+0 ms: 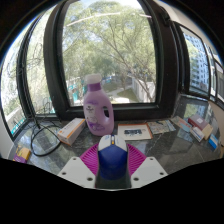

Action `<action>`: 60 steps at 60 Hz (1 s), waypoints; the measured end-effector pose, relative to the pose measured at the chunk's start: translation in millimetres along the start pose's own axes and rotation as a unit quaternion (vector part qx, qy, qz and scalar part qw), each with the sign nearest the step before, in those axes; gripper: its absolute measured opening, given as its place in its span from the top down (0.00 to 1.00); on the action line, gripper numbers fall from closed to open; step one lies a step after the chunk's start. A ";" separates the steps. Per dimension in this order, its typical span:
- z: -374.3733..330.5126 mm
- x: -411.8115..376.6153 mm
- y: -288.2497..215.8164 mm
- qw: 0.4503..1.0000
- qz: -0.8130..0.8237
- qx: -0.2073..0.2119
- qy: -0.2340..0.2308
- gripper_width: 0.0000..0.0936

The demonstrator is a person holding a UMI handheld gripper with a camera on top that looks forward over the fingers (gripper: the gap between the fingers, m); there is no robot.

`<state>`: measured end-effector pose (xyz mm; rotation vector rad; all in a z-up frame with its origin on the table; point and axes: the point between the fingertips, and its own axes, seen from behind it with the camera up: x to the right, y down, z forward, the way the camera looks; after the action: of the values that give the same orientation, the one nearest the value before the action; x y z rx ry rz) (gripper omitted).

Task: Arrange mouse

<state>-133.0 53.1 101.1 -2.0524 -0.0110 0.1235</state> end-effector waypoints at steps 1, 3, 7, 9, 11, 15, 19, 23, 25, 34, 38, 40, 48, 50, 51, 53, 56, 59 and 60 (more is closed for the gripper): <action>6.6 2.2 10.6 1.000 -0.002 -0.013 0.002 0.63; 17.9 5.1 29.5 0.999 -0.007 -0.034 0.003 0.63; 34.9 12.0 63.4 0.998 -0.019 -0.058 0.004 0.61; 39.1 14.0 73.0 0.998 -0.020 -0.067 0.004 0.58; 44.5 15.0 80.5 0.997 -0.021 -0.078 0.004 0.56; 46.1 15.7 94.0 0.996 -0.009 -0.085 -0.003 0.52; 46.2 16.1 99.7 0.995 -0.007 -0.098 -0.005 0.46; 40.2 18.0 95.9 0.995 -0.008 -0.095 0.000 0.36; 36.3 18.0 91.2 0.996 -0.013 -0.091 0.001 0.24; -10.4 12.4 58.7 0.998 -0.027 -0.062 0.013 0.08; -38.5 8.5 45.8 0.998 -0.032 -0.044 0.022 0.09; -53.8 6.8 40.0 0.998 -0.034 -0.037 0.029 0.08; -116.6 -8.2 22.7 0.998 -0.032 -0.011 0.044 0.08; -132.5 -10.0 20.1 0.998 -0.034 -0.007 0.049 0.09; -139.8 -10.9 20.2 0.998 -0.035 -0.006 0.052 0.09; -154.2 -12.5 20.6 0.998 -0.039 -0.004 0.056 0.08; -175.1 -16.1 23.0 0.997 -0.042 0.002 0.064 0.08; -191.1 -21.2 25.9 0.997 -0.043 0.004 0.065 0.08; -195.9 -22.9 27.6 0.997 -0.045 0.003 0.066 0.08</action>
<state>-138.9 -134.1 168.9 -2.0458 -0.0207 -0.0671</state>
